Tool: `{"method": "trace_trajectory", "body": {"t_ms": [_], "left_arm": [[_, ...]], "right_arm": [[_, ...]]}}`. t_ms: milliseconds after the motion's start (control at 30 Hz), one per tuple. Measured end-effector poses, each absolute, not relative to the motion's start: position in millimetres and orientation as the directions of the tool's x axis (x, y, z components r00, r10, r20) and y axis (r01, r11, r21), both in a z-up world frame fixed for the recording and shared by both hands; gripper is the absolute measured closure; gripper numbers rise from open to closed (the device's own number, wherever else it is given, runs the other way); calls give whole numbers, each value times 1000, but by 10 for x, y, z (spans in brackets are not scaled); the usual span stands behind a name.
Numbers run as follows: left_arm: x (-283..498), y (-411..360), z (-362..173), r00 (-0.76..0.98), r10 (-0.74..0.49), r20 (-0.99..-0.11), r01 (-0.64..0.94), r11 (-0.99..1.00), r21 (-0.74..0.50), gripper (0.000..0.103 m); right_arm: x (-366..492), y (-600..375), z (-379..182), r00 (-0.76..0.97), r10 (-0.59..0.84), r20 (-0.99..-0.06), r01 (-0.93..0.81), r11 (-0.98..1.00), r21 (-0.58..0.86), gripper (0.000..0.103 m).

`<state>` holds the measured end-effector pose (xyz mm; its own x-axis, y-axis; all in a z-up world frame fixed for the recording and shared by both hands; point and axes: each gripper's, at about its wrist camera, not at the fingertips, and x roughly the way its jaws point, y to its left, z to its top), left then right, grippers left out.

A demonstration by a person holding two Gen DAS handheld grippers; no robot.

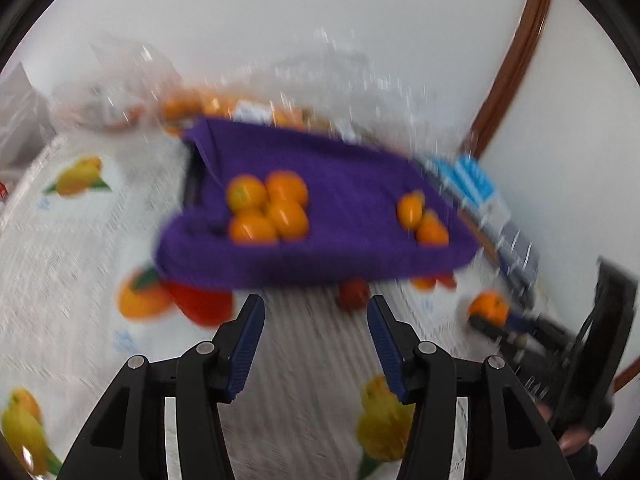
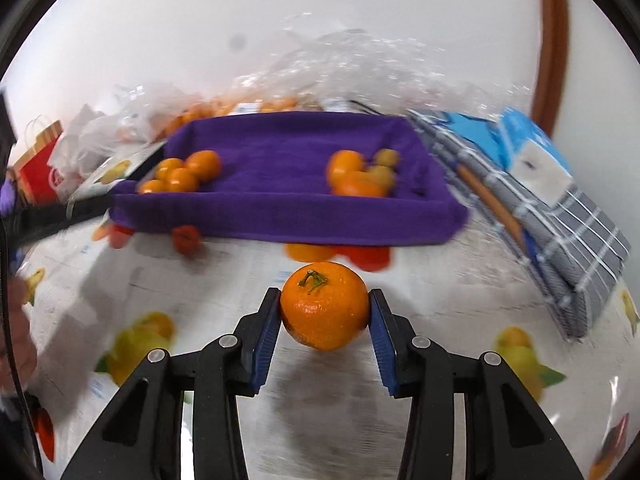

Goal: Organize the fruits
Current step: 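Grasp the leafy tangerine with the right gripper while the left grasps the small red fruit, then carry the tangerine and red fruit onto the towel and open both grippers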

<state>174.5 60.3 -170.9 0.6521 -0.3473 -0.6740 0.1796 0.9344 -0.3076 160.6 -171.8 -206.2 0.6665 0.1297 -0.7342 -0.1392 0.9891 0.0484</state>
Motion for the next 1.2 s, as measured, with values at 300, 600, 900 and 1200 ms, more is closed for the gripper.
{"method": "trace_trajectory", "body": {"t_ms": [300,600,900,1200], "left_arm": [[2034,204,-1858,610,-285,-740,103,954,-282,54],[2082,-94,-1860,631,-187,-753,120,982,-144,78],[2013,-30,-1806,650,-248,-718,140,968,-207,79],[1906,36,-1723,688,-335,-644,181,938,-294,79]], "right_arm": [[1559,-2144,-2053,694,218,-686,-53,966,253,60],[1536,-2076,-2009,708,240,-664,-94,964,248,60],[1544,-2072,-2009,705,244,-666,-95,963,252,60],[1539,-2063,-2019,703,264,-661,-113,958,262,60]]}}
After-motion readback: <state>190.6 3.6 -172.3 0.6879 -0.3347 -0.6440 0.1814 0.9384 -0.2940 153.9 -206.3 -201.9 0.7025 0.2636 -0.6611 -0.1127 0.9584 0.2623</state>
